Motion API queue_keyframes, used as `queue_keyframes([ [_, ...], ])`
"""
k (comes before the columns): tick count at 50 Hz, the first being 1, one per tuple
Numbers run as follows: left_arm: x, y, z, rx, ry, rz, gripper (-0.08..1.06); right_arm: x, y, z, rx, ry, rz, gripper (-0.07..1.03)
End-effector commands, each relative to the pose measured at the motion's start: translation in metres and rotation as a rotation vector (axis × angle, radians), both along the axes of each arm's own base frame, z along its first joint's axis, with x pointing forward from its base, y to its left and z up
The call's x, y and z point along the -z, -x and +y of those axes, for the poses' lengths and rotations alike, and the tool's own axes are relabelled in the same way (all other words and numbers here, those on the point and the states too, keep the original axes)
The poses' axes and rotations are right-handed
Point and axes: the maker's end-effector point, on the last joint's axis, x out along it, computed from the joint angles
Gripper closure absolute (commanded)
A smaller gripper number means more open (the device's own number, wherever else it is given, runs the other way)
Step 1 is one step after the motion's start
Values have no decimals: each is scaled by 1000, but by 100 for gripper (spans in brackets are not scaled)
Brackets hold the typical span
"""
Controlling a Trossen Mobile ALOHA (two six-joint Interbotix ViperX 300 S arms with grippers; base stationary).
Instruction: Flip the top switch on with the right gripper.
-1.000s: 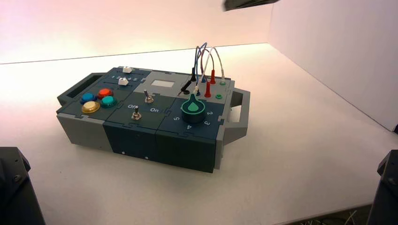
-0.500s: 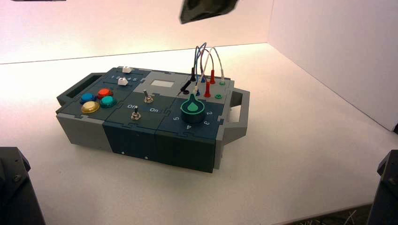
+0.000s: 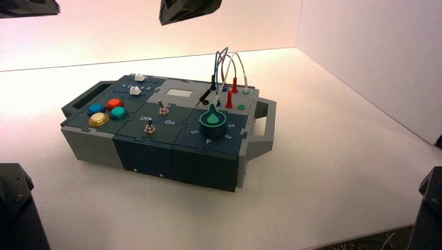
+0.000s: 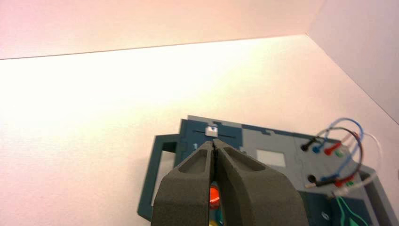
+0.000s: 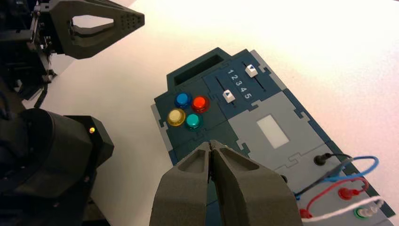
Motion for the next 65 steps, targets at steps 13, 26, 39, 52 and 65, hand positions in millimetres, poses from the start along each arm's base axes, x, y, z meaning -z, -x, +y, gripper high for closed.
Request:
queue_keyframes([
  [13,11,-23,7,-37,-29,123,101,-19,-8,17,-11,-42,-40,98],
  [26,19,-39,8,-49,-32,195,101,-9,-16,30,-24,-12,-43,98],
  [39,44,-54,12,-70,-45,280,101,-6,-20,36,-32,-1,-52,98],
  [52,64,-73,14,-86,-54,323,101,-3,-20,35,-33,7,-51,98],
  [65,79,-82,13,-83,-68,368,101,5,-19,35,-31,22,-37,98],
])
